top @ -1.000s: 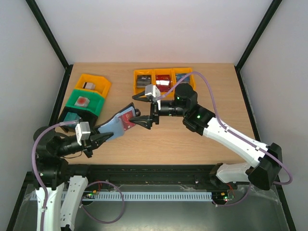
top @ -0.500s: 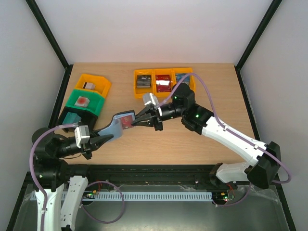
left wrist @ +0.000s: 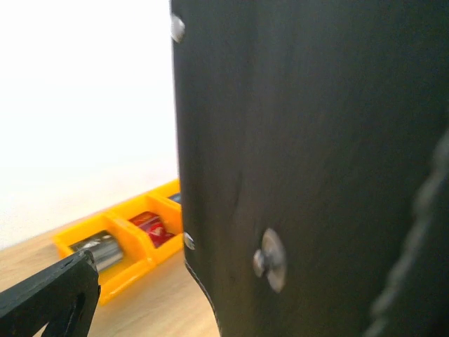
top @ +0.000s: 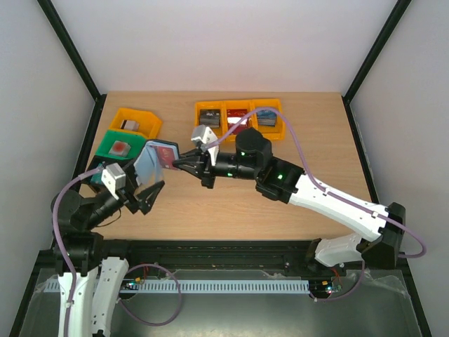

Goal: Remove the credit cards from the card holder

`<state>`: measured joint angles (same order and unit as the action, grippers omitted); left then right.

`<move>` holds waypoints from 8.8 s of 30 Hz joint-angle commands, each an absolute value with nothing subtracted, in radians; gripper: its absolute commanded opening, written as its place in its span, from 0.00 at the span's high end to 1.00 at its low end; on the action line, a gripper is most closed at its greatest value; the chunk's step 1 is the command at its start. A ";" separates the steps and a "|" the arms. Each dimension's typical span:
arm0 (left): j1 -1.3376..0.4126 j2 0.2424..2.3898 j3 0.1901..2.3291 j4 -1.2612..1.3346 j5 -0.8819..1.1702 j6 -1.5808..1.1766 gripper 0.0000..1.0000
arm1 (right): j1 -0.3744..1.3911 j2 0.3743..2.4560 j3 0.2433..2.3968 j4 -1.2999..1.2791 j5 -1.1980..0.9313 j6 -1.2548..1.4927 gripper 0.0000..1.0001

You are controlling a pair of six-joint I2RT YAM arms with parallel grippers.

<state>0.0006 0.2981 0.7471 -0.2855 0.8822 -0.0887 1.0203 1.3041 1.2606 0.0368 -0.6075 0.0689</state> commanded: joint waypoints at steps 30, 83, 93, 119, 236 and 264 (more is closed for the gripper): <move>0.021 0.403 0.757 -0.332 0.541 -0.073 0.04 | 1.128 1.370 1.429 -0.168 -0.433 -0.052 0.98; 0.051 0.315 0.566 -0.216 0.772 -0.471 0.71 | 1.013 1.520 1.387 -0.044 -0.741 0.171 0.98; 0.051 0.340 0.602 -0.207 0.867 -0.440 0.69 | 1.013 1.465 1.299 0.070 -0.992 0.102 0.98; 0.049 0.282 0.700 -0.081 1.198 -0.423 0.98 | 0.969 1.493 1.366 -0.062 -0.949 -0.049 0.83; 0.040 0.272 0.602 -0.169 0.893 -0.427 0.98 | 0.687 1.760 1.095 -0.307 -0.567 0.336 0.39; 0.040 0.422 0.733 -0.460 1.304 -0.020 0.98 | 0.922 1.294 1.195 -0.056 -1.014 -0.030 0.32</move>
<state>0.0341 0.3519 0.6445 -0.2573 1.2091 -0.2584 0.9245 1.2858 1.1084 -0.0170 -0.9867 0.0345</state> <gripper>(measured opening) 0.026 0.697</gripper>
